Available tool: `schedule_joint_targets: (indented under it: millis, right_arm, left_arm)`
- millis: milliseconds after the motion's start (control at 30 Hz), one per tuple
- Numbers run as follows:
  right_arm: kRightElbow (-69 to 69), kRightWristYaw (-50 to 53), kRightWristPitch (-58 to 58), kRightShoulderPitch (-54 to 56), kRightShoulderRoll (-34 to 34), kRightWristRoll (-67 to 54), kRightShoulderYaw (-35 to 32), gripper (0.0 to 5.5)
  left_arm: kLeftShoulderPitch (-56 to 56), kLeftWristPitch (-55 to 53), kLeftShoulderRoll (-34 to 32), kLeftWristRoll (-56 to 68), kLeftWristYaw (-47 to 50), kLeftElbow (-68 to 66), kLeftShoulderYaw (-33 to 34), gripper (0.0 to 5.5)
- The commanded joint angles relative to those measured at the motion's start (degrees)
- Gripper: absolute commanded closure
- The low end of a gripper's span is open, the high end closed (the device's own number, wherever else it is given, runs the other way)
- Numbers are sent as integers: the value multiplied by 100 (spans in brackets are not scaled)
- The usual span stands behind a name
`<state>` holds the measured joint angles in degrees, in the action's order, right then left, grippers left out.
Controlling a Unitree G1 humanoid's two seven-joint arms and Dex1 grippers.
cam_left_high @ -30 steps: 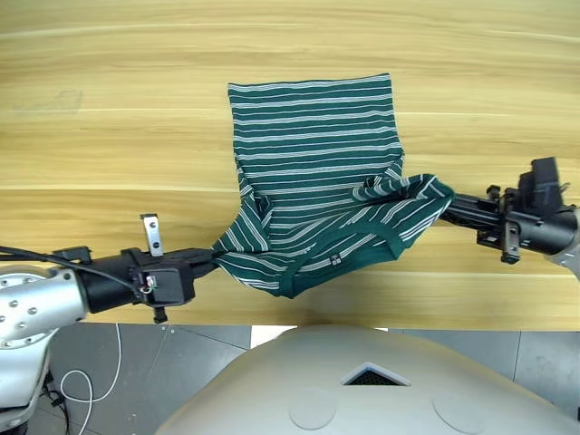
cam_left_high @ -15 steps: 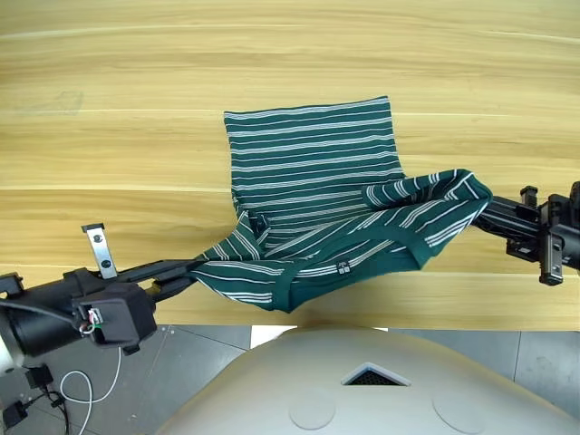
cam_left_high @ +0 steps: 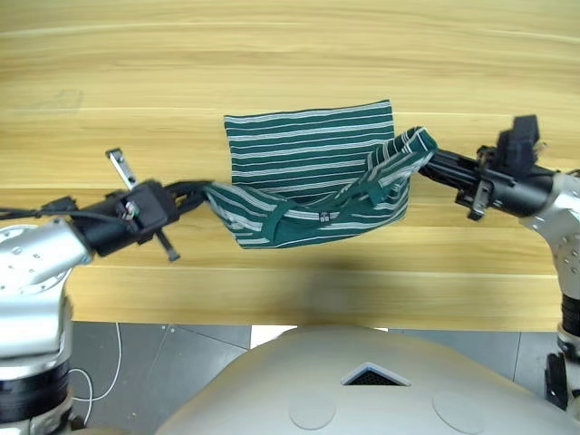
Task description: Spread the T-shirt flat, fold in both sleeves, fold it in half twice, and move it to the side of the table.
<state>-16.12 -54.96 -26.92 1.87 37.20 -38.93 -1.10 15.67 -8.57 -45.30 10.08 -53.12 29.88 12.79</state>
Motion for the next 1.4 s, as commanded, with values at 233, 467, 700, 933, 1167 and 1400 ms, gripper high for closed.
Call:
schedule_joint_targets:
  millis: [233,467,700,933,1167,1400]
  right_arm:
    - [2044,-318,606,1628,-749,1142,820,548]
    - [1562,-1161,-122,1658,-642,251,514,548]
    - [1398,-1484,-678,1441,-353,38,451,548]
    - [3145,-1343,419,2246,-743,1895,1616,548]
    - [4912,-1347,1408,3308,-1209,2647,1783,548]
    - [6239,-884,2120,3916,-1353,2636,940,548]
  left_arm:
    - [-1879,569,913,-756,574,-2172,-1608,549]
    - [-2019,927,928,-724,606,-2712,-1637,549]
    - [-1838,807,769,-162,471,-2630,-1078,549]
    - [-2341,453,1198,-87,702,-3394,-1278,549]
    - [-2964,441,1594,-157,797,-4073,-1574,549]
    - [-3234,559,1689,-142,953,-4753,-1444,549]
